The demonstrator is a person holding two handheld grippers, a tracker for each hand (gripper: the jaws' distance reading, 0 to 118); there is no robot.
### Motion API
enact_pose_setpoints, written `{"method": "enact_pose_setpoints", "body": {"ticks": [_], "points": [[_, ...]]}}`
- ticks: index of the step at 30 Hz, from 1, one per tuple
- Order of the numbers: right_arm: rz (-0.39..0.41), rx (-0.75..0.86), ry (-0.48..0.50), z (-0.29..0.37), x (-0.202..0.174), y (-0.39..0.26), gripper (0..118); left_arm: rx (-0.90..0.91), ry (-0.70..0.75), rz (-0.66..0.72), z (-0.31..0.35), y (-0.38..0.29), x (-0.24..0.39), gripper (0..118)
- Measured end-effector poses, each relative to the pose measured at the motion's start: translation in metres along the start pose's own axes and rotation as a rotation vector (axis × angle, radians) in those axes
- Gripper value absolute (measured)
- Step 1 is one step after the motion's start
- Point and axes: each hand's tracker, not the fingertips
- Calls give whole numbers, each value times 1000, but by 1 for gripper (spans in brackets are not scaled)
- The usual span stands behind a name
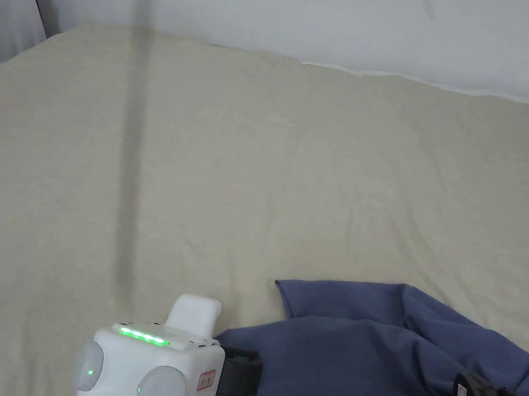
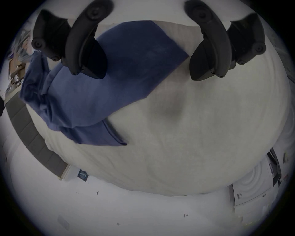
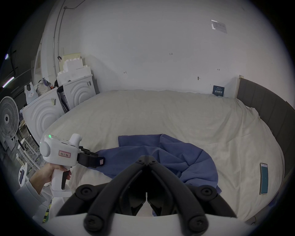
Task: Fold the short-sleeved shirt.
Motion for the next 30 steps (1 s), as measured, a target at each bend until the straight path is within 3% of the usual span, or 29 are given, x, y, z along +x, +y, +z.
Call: {"method": "enact_pose_setpoints", "body": {"ticks": [5,8,11,12,13,22,28,30], "points": [[-5,-18,14,-6,1,-3,0,-36,22,-7,-2,1,4,109],[-13,-24,15,-7,4,-7,0,-24,70,-49,3,-5,13,96],[-13,-46,0,-10,6,-12,0,6,63,-39,12,-7,12,62],[-16,-49,-3,-11,10,-15,0,14,50,-39,16,-8,13,44],[-24,-55,-2,-11,12,-17,0,19,33,-32,18,-9,14,13],[-47,-32,-11,0,25,-11,0,43,-3,-30,59,1,34,7],[-90,17,75,-4,53,28,0,90,-25,-1,77,7,35,7],[-61,-6,97,-17,62,49,0,99,-24,-3,76,5,36,7]]}}
